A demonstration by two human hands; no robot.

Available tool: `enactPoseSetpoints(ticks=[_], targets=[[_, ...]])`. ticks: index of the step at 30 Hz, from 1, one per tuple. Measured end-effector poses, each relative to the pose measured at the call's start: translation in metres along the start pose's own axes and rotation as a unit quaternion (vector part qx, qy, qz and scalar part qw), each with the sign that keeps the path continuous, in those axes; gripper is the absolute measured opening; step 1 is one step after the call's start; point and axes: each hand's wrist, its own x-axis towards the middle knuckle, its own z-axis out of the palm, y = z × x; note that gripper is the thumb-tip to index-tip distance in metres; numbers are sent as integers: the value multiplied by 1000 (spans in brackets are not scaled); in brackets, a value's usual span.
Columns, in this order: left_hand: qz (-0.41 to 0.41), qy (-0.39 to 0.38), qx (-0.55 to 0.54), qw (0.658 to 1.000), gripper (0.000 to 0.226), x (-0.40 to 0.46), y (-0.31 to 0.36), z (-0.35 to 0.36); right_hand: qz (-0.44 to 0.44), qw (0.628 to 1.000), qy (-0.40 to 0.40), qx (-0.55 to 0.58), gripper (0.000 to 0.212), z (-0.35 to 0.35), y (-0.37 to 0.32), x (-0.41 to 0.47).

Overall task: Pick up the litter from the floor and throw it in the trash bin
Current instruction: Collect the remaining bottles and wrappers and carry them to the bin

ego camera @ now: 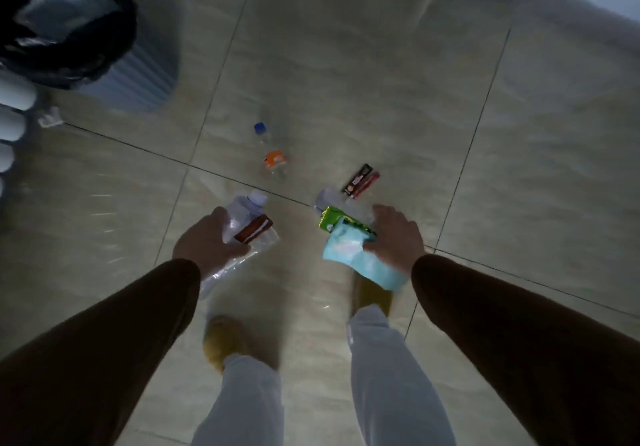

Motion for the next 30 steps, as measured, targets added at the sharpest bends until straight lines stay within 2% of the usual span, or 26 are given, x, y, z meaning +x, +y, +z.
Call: enactPoseSetpoints(ticks=[4, 7, 9, 10, 12, 14, 17, 20, 21, 24, 25, 27, 30], targets=[[57, 1, 89, 994, 71, 48, 44, -4, -66, 990, -16, -121, 61, -27, 35, 45], [99, 1, 133, 986, 102, 87, 65, -5, -94, 976, -34, -193, 58, -29, 46, 78], [104, -1, 183, 977, 114, 117, 61, -5, -113, 965, -43, -233, 60, -21, 44, 100], [103, -4, 210, 972, 113, 134, 57, -6, -124, 959, -45, -250, 62, -16, 44, 112], [119, -16, 284, 951, 88, 167, 47, -5, -148, 947, -51, -280, 66, -4, 45, 135], [154, -41, 348, 924, 59, 195, 34, -4, -174, 937, -56, -299, 68, 9, 48, 158], [234, -74, 433, 867, 43, 236, 10, -1, -212, 914, -67, -339, 67, 27, 57, 195], [346, -51, 536, 768, 57, 277, -4, 5, -246, 891, -82, -372, 70, 42, 69, 230], [374, -42, 551, 745, 62, 290, -4, 8, -251, 885, -92, -382, 72, 47, 72, 240], [423, -31, 566, 707, 71, 323, -1, 19, -282, 871, -97, -391, 73, 64, 77, 270], [431, -31, 566, 702, 71, 331, 0, 24, -295, 869, -99, -386, 75, 69, 78, 279], [427, -40, 549, 717, 72, 340, 4, 33, -315, 869, -106, -366, 79, 77, 79, 291], [384, -34, 493, 780, 89, 340, 11, 50, -309, 885, -88, -336, 82, 81, 78, 297]])
